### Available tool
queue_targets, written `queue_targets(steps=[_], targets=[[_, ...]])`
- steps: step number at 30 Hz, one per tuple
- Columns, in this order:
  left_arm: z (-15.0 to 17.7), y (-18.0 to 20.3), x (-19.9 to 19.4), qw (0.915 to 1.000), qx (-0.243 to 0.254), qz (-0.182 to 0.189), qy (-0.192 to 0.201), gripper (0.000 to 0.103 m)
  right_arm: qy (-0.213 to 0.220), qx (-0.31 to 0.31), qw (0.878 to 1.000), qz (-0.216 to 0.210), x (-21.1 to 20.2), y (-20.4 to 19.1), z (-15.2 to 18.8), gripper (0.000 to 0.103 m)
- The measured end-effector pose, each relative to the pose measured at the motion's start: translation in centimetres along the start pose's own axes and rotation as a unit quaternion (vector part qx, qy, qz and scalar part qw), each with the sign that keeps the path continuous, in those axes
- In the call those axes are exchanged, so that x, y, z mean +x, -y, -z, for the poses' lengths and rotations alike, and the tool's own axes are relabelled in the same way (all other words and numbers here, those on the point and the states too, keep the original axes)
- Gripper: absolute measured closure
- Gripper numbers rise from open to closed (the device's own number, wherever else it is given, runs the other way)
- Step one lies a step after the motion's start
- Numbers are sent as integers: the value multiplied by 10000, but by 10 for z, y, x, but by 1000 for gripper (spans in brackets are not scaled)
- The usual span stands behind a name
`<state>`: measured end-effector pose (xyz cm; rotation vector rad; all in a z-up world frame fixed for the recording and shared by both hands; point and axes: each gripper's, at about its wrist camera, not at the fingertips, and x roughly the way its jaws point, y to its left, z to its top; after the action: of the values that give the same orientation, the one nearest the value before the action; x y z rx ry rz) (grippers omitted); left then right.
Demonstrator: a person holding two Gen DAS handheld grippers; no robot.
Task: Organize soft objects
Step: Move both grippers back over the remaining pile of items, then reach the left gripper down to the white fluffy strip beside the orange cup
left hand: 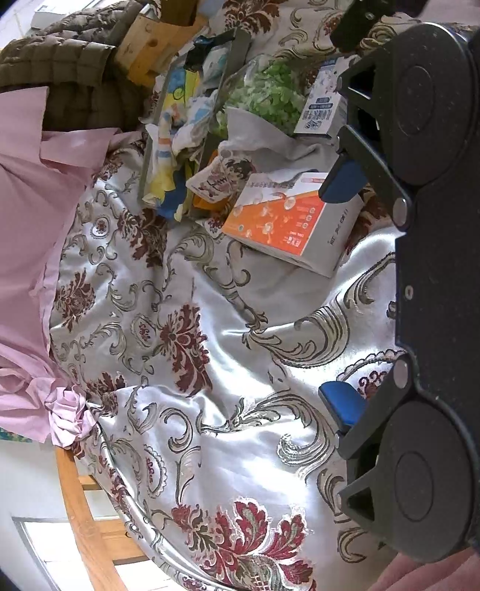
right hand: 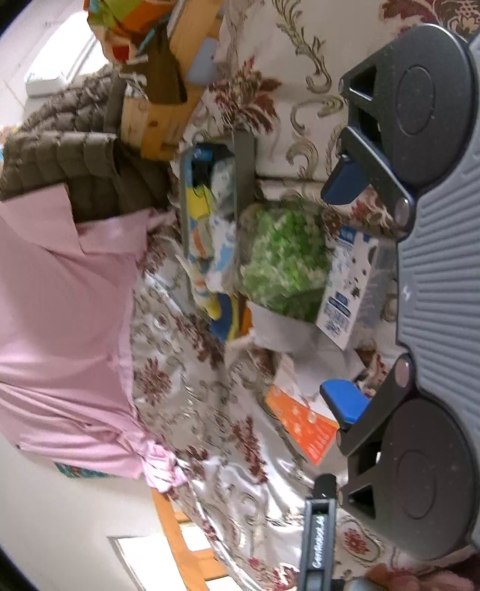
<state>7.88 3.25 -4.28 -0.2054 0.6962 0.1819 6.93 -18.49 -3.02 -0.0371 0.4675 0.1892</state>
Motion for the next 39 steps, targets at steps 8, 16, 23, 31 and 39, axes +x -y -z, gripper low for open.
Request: queue_targets(steps=[8,16,23,31,39], targets=[[-6,-10,11,9991,-388,-150,-104,1,-340,-295,9987,-217,14,-11,4,0],[-10,-15,20,9978,-569,-273,-193,1,-286,-504,9983,-52,16,-15,5,0],[-29,-4,25,9990,-183,-362,187,1,-203,-689,9972,-193,33,-19,2,0],[-72,22,53,9973,647,259,249,1,-271,-930,9951,-218,43,-24,8,0],[-88,24,74,9917,746,973,383,1,-242,-1267,9912,-286,51,-31,11,0]])
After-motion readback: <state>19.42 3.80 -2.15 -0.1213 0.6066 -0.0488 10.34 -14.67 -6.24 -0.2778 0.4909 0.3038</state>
